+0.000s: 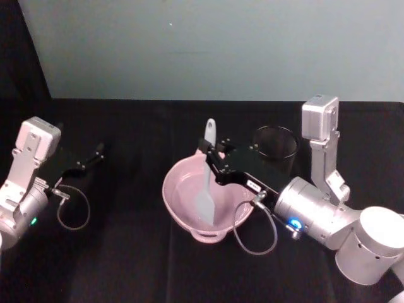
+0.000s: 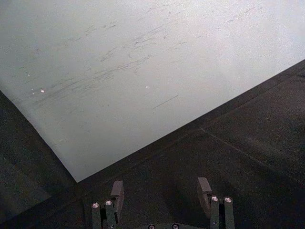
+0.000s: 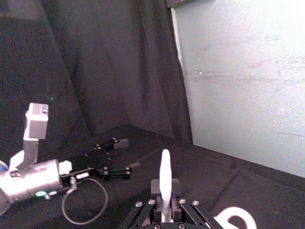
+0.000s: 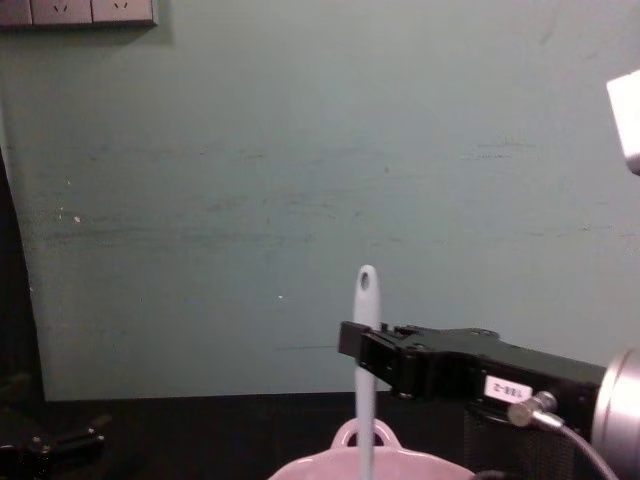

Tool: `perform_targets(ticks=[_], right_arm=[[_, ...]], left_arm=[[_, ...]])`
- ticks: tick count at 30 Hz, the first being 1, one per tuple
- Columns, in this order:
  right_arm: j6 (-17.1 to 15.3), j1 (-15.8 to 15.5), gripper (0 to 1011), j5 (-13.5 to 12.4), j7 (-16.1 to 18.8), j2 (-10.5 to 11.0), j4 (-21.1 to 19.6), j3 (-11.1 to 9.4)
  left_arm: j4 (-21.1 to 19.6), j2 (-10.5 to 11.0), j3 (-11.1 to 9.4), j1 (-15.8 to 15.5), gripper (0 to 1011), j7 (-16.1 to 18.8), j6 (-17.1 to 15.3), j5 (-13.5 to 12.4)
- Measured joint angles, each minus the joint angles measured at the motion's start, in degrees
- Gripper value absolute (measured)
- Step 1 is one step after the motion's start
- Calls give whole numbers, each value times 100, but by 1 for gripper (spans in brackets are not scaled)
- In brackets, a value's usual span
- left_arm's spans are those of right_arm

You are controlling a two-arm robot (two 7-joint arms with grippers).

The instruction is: Use the one hand to pick up the spoon and stir the clear water in the bowl.

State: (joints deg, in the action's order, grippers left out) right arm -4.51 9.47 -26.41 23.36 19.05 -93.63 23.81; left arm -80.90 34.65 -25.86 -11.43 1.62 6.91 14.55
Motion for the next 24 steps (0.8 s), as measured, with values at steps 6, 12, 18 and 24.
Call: perform_targets(ticks=[6,12,18,24], right_arm=[[41,155,113,-94,10,-171,153,196],[321,333,113,-4,-74,-440,479,339],[677,562,113,250,-356,-817,1027,363],[1000,721,113,530,-677,-1113,1500,230]], left_arm=[[0,0,0,0,1011,0,0,0],[0,0,0,0,1011,0,0,0],[0,0,0,0,1011,0,0,0],[0,0,0,0,1011,0,0,0]])
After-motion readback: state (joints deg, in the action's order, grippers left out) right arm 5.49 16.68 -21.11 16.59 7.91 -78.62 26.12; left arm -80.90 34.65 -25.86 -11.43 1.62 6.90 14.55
